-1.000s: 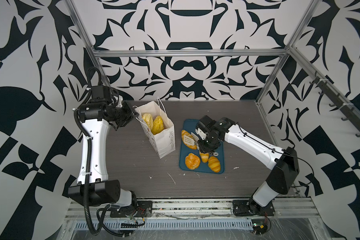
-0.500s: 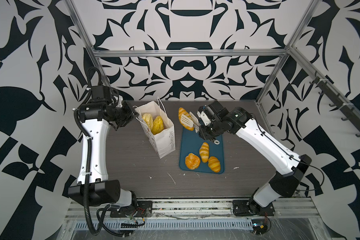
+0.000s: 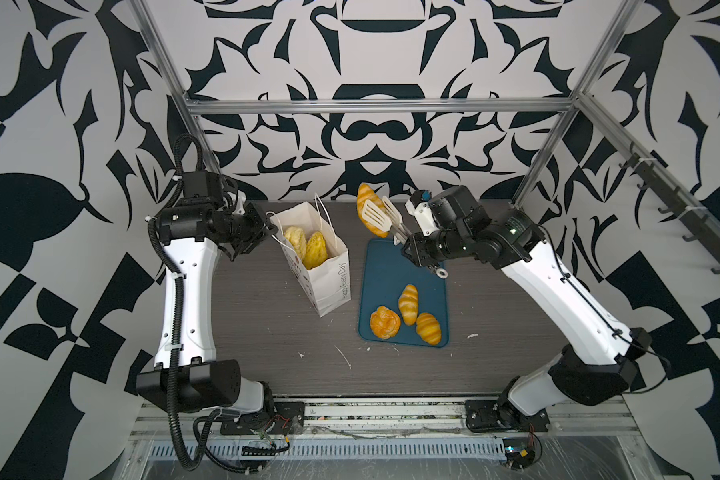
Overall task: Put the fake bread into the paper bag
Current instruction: 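Carry the croissant in the tongs over to the paper bag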
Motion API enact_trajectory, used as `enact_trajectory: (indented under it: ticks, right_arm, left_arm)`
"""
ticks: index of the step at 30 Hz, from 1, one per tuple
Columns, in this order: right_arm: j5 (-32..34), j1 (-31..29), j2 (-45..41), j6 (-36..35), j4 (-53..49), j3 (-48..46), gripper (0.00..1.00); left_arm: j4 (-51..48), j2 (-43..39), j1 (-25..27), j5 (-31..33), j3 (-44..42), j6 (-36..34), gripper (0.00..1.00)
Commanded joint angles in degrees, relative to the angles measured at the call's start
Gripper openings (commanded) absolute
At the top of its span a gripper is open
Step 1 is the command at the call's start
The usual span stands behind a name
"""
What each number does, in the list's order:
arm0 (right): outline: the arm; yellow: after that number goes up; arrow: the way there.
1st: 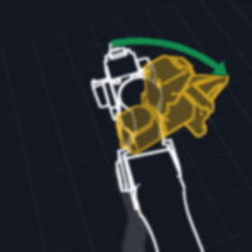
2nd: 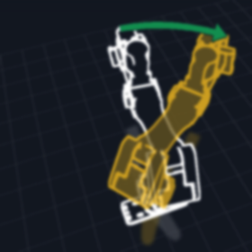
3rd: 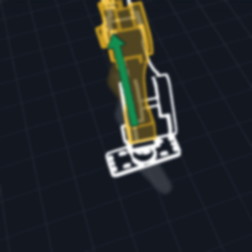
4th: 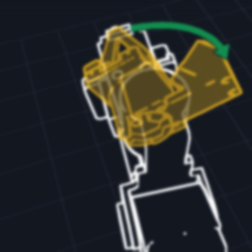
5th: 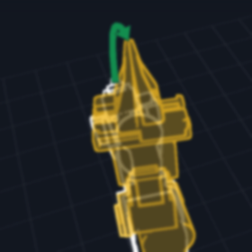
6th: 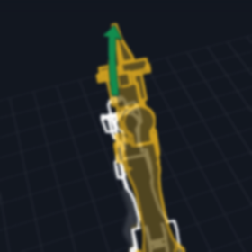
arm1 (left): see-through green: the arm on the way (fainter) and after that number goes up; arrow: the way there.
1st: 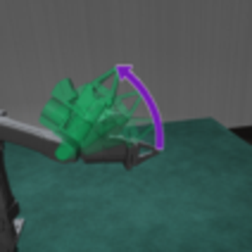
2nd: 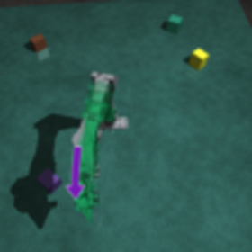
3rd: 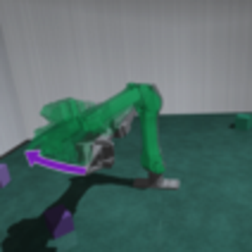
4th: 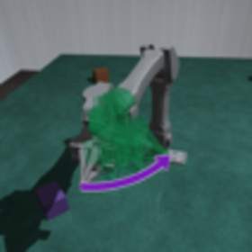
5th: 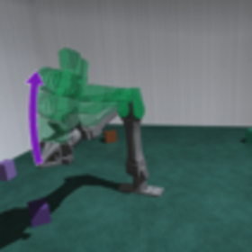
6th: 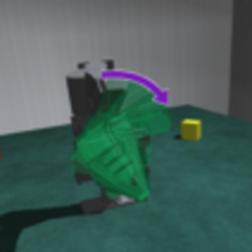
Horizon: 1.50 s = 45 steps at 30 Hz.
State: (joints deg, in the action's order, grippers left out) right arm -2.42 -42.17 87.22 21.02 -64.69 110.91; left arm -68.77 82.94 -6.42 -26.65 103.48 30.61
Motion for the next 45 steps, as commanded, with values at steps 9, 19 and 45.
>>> enact_trajectory:
  ticks: [9,19,45]
  right_arm:
    - [-4.3,-2.5,-0.7,0.5,6.6,8.4,0.36]
    - [-4.4,-5.6,3.6,-0.7,4.8,17.3,0.36]
    - [-9.5,-11.6,13.4,-1.3,2.3,23.6,0.37]
  left_arm:
    - [-1.4,-0.8,-0.3,-0.6,-1.1,0.2,0.0]
    - [-1.5,-1.1,-0.3,-0.4,-1.5,0.2,0.0]
    - [-1.4,-1.8,-0.3,-0.5,-2.2,0.3,0.0]
